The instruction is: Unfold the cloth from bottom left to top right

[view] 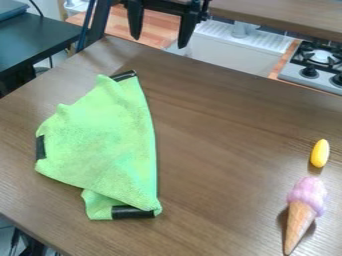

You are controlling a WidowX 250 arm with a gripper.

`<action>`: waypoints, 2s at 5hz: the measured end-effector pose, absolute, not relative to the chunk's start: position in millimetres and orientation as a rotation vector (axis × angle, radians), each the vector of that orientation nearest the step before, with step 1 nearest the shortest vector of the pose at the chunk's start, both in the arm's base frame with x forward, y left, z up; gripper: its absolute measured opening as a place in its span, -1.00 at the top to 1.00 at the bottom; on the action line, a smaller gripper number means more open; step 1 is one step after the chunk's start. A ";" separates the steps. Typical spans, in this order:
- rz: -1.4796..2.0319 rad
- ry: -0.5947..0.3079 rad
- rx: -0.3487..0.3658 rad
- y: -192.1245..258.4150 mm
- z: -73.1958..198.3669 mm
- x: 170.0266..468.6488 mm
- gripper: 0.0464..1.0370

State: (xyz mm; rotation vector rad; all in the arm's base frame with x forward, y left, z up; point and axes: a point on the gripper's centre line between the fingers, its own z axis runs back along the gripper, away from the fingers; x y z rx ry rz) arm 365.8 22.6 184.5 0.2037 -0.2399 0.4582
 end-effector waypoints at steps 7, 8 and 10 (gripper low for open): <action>0.656 -0.275 0.139 141.4 101.1 242.7 -0.93; 0.716 -0.286 0.123 141.5 82.9 237.8 -0.93; 0.782 -0.266 0.086 148.4 76.6 229.8 -0.93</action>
